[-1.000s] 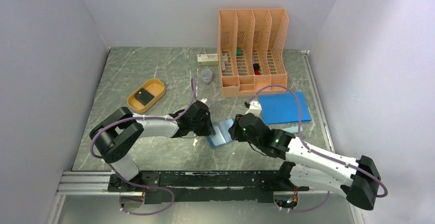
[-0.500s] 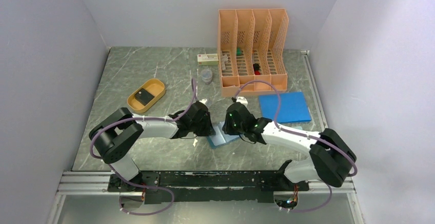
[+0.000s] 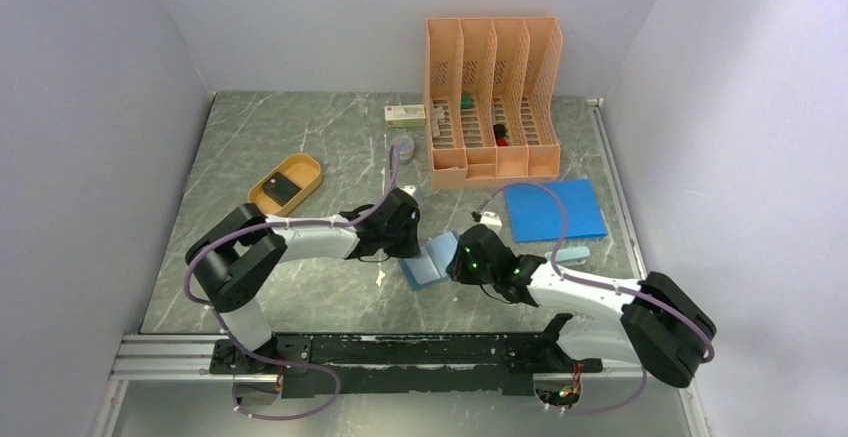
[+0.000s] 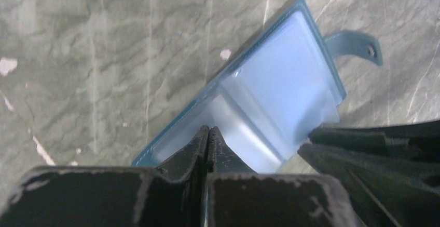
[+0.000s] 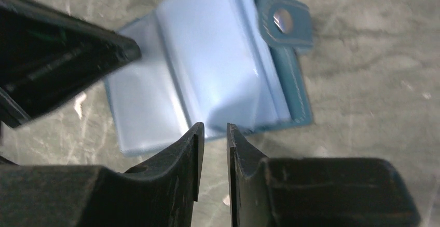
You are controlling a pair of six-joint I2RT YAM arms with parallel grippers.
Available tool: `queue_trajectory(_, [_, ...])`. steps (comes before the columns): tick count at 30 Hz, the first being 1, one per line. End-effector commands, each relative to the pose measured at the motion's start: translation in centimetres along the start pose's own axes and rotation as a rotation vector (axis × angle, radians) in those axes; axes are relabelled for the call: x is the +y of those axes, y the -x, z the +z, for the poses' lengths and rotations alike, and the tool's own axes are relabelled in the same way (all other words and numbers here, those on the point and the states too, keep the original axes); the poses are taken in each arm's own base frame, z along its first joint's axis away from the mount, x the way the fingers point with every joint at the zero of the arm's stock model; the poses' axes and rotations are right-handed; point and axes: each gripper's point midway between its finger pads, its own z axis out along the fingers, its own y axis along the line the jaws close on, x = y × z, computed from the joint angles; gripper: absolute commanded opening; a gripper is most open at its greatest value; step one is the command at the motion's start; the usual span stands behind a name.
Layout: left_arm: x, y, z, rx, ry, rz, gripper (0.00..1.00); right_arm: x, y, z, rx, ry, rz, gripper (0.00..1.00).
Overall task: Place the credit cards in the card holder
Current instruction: Open the card holder at the center of the board.
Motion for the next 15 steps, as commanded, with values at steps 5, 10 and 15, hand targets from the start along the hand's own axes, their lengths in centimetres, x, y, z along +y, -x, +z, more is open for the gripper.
queue_trajectory(5, [-0.5,1.1,2.0,0.01,0.015,0.082,0.05,-2.8,-3.1,-1.4,0.029,-0.061,0.082,0.26])
queue_trajectory(10, [-1.3,1.8,2.1,0.004,-0.005,0.09,0.05,-0.3,0.1,-3.2,-0.045,-0.007,0.052,0.27])
queue_trajectory(15, [-1.4,1.7,1.3,-0.009,-0.02,0.083,0.05,3.0,5.1,-4.9,-0.138,0.026,-0.03,0.3])
